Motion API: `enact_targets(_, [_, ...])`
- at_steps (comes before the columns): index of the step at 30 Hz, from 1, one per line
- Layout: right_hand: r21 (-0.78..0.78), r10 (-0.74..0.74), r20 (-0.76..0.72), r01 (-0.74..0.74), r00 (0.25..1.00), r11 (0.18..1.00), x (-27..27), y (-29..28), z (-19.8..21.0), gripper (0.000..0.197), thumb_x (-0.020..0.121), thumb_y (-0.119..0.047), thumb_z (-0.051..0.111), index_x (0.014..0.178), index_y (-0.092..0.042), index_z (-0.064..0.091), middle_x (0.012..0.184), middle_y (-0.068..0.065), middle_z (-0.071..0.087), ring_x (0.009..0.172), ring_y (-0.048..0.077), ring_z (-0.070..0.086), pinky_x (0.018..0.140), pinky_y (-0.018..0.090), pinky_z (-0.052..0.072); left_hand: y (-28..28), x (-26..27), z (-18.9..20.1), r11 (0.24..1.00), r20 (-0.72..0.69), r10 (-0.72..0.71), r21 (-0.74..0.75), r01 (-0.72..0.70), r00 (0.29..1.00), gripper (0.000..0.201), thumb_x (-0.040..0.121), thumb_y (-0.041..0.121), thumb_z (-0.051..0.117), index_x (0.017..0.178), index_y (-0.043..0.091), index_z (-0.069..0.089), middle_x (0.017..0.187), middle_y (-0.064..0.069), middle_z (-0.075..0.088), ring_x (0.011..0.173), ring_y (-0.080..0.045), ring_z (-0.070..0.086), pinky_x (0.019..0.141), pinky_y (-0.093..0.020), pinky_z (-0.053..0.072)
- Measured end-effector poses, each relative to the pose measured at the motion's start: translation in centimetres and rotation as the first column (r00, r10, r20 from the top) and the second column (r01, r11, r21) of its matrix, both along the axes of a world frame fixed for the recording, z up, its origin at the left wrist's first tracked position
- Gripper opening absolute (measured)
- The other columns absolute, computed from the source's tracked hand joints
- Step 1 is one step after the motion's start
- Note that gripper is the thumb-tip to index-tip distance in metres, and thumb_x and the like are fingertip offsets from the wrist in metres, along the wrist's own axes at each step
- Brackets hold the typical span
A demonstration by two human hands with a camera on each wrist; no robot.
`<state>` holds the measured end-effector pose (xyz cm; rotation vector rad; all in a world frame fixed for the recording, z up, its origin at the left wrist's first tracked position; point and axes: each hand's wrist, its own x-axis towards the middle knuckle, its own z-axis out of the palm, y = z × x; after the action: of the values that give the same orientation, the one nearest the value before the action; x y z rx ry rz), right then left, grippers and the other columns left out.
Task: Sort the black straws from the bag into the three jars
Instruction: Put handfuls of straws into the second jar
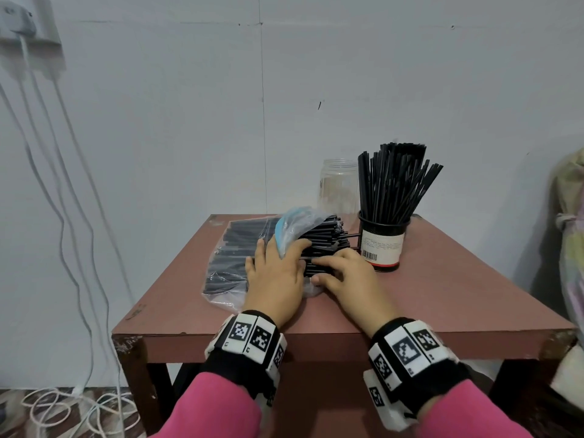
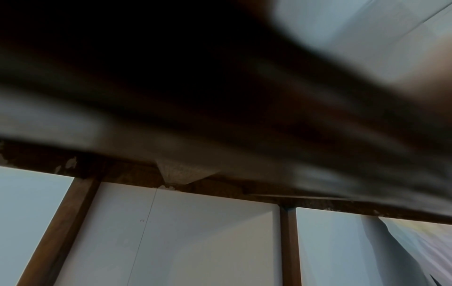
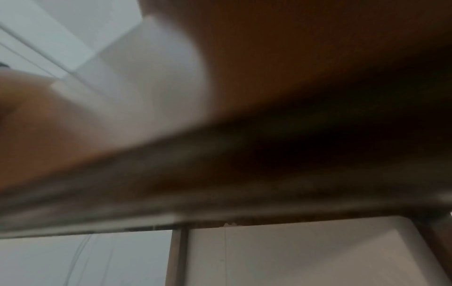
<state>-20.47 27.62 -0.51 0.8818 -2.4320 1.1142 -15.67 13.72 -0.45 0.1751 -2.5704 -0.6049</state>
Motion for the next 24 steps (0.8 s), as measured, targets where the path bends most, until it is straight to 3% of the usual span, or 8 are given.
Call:
enact_targets(5, [-0.009,-0.037,0.014,0.037,0.999,0.999,0.5,0.2,-0.2,0.024,0.088,-0.018,0.067,0.111,-0.012,0.07,0.096,-0.005,0.048,0.089,0.005,0.045,0.074,-0.002,0.029,0.0,0.1,0.0,0.999,-0.029,-0.02,0.04,0.021,0.999,0.034,0.097,0.034,0.044,0.13,0.042,0.045,0.153,-0.003,0.023,0.147,-0.026,0.0,0.118,-0.053,0.001])
enact_targets(8, [-0.079,-0.046,0.071,0.051,0.996,0.996,0.5,0.4,-0.2,0.019,0.087,-0.013,0.068,0.106,-0.011,0.071,0.096,-0.005,0.052,0.092,0.008,0.049,0.078,0.006,0.033,0.0,0.1,0.0,0.999,-0.018,-0.018,0.039,0.019,1.0,0.036,0.096,0.037,0.047,0.131,0.043,0.046,0.153,-0.002,0.022,0.148,-0.026,0.0,0.118,-0.053,0.001])
enact_targets(10, [-0.207,-0.033,0.159,0.066,0.987,0.976,0.4,0.7,-0.3,0.013,0.085,-0.01,0.068,0.097,-0.016,0.071,0.095,-0.004,0.058,0.079,0.009,0.058,0.075,0.016,0.045,-0.1,0.2,0.0,0.999,-0.003,-0.017,0.027,0.017,1.0,0.038,0.095,0.04,0.049,0.133,0.044,0.045,0.155,-0.002,0.02,0.148,-0.025,-0.001,0.118,-0.052,0.0])
enact_targets(13, [-0.422,0.053,0.32,0.092,0.946,0.902,0.2,1.1,-0.3,0.016,0.086,-0.006,0.068,0.083,-0.022,0.069,0.084,0.001,0.067,0.048,0.002,0.054,0.053,0.015,0.047,-0.2,0.2,0.0,1.0,0.019,-0.024,0.018,0.024,1.0,0.044,0.093,0.043,0.051,0.135,0.048,0.041,0.156,0.0,0.017,0.148,-0.025,-0.004,0.118,-0.052,-0.002])
enact_targets(16, [-0.586,0.167,0.414,0.122,0.895,0.801,0.1,1.4,-0.1,0.014,0.085,0.0,0.068,0.083,-0.014,0.071,0.072,0.001,0.066,0.044,0.002,0.051,0.051,0.018,0.049,-0.2,0.2,0.0,1.0,0.036,-0.013,-0.008,0.014,0.999,0.042,0.093,0.047,0.05,0.134,0.05,0.042,0.157,0.0,0.015,0.148,-0.025,-0.006,0.118,-0.053,-0.002])
enact_targets(20, [-0.726,0.269,0.447,0.17,0.853,0.666,-0.3,1.8,-0.1,0.011,0.086,0.0,0.066,0.085,-0.01,0.07,0.072,0.004,0.066,0.051,0.003,0.057,0.055,0.02,0.052,-0.2,0.2,-0.1,0.999,0.07,-0.013,-0.038,0.016,0.997,0.048,0.088,0.062,0.049,0.134,0.052,0.042,0.158,-0.001,0.011,0.148,-0.026,-0.008,0.117,-0.053,-0.002])
enact_targets(24, [-0.772,0.331,0.445,0.169,0.832,0.612,-0.5,2.0,-0.2,0.009,0.086,-0.001,0.065,0.088,-0.009,0.069,0.085,0.012,0.067,0.057,0.007,0.06,0.074,0.034,0.056,-0.2,0.2,0.0,0.998,0.075,-0.014,-0.06,0.018,0.997,0.045,0.088,0.061,0.05,0.132,0.05,0.044,0.157,-0.002,0.013,0.147,-0.028,-0.006,0.117,-0.055,0.0])
